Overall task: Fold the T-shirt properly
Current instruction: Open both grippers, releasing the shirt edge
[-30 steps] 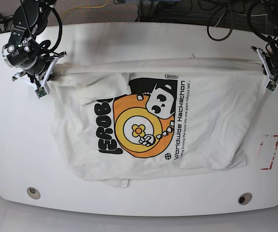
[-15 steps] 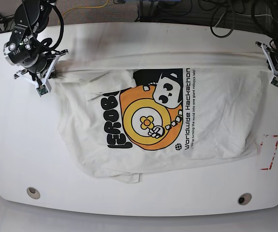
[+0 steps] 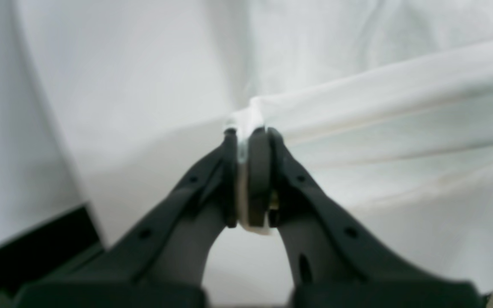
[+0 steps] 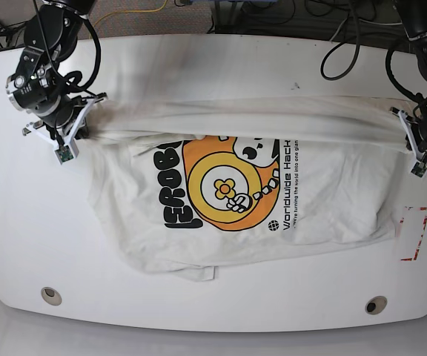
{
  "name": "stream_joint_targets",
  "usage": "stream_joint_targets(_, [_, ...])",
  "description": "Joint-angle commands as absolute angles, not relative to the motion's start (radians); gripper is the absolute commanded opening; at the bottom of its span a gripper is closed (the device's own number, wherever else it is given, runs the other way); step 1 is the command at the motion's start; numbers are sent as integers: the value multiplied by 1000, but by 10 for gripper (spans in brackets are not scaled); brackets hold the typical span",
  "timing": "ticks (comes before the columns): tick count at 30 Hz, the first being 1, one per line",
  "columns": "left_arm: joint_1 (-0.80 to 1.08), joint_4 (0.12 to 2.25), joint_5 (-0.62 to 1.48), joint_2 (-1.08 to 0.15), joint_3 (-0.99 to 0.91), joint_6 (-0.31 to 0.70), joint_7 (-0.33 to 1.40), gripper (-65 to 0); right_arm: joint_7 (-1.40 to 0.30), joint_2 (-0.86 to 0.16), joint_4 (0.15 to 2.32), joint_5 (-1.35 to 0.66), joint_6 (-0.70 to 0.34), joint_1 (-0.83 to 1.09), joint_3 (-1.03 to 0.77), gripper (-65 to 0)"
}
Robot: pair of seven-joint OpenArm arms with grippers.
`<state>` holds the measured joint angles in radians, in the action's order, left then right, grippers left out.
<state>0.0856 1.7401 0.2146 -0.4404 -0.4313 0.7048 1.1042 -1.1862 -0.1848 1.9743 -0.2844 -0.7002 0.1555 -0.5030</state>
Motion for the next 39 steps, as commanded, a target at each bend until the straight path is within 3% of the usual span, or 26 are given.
stream_joint_targets(1, [62, 1732, 208, -472, -441, 698, 1087, -650, -1175, -194, 1983, -282, -698, 147, -507, -650])
stream_joint_targets(14, [56, 1621, 208, -473, -403, 698, 963, -650, -1168, -189, 1910, -282, -698, 56, -504, -650])
stream_joint_targets(39, [-8, 1486, 206, -479, -349, 698, 920, -650, -1049, -200, 1647, -282, -698, -67, -504, -648])
